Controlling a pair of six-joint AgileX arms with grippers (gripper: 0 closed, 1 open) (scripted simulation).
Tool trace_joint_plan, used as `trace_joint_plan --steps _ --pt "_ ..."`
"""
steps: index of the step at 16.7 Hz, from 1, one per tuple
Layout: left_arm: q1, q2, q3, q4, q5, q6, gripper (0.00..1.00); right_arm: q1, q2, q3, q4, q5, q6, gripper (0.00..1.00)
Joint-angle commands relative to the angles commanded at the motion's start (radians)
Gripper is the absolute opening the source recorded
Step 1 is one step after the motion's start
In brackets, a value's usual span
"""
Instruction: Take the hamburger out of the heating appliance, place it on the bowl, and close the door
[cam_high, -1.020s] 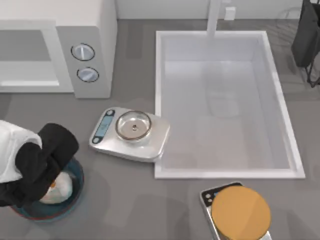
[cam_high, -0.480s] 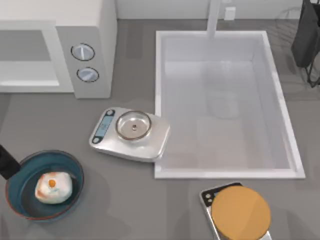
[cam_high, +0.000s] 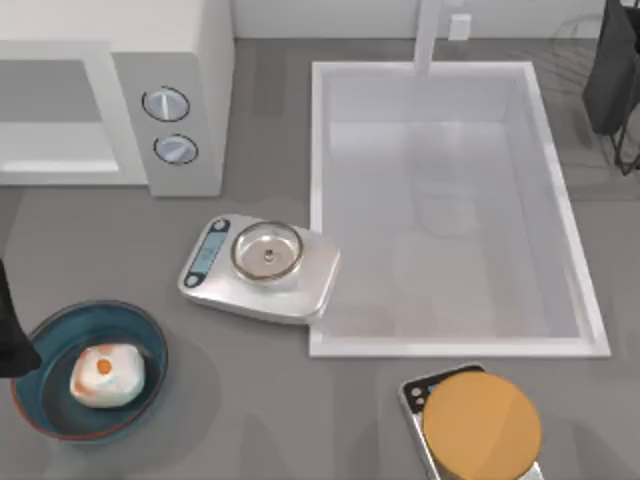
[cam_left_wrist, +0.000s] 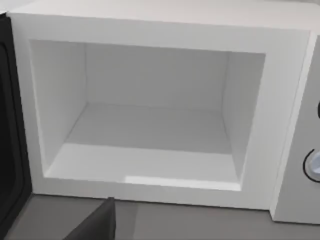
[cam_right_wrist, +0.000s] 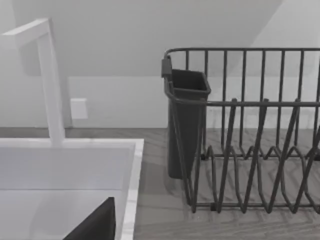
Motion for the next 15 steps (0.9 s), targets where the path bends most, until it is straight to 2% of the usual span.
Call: trace_joint_plan --steps 2,7,15 --pt "0.005 -0.041 -0.008 0.008 0.029 0.044 1.00 0.000 0.000 0.000 0.000 0.000 0.000 1.00" --pt "0.006 -0.047 -0.009 0.009 0.033 0.051 1.00 0.000 0.000 0.000 0.000 0.000 0.000 1.00" --pt "0.006 -0.047 -0.009 0.009 0.033 0.051 0.40 0.000 0.000 0.000 0.000 0.000 0.000 1.00"
